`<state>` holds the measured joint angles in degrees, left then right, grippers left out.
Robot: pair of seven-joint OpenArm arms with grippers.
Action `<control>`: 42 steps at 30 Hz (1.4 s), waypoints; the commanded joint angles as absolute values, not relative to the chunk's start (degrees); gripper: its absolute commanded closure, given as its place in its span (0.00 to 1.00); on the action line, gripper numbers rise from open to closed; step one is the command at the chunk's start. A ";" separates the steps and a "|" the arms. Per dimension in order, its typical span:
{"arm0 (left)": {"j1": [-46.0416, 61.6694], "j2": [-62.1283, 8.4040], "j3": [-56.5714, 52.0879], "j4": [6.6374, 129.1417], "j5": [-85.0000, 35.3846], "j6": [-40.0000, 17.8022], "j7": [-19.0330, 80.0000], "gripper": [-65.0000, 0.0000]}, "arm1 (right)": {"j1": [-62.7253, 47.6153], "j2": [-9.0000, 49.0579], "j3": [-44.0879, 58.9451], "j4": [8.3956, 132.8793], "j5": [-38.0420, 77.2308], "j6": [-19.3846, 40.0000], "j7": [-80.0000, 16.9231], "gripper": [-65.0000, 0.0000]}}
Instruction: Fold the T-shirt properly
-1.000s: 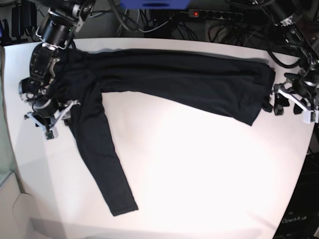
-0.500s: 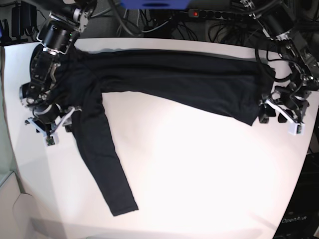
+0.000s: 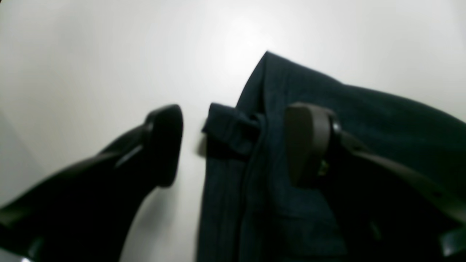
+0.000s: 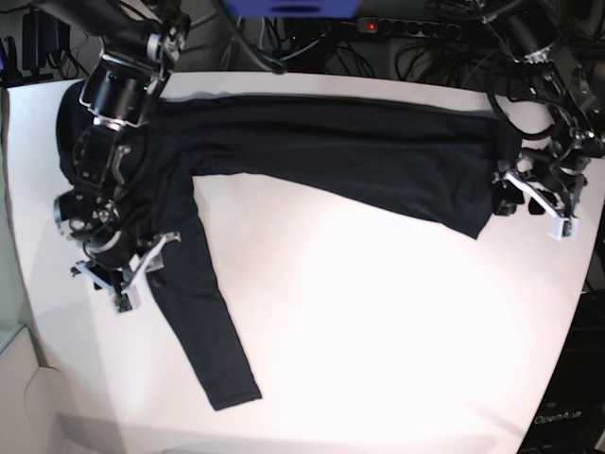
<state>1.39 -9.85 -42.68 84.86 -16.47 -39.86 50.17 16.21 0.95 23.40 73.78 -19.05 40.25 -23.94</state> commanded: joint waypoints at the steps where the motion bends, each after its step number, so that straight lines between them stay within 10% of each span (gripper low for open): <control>1: 0.66 -10.86 -42.77 86.11 -17.54 -40.00 48.92 0.35 | 19.03 1.27 23.25 73.19 -18.24 40.00 -22.64 0.51; 42: 1.45 -12.09 -45.93 86.11 -17.45 -40.00 49.01 0.35 | 29.49 8.40 23.60 44.88 -17.98 40.00 -7.34 0.51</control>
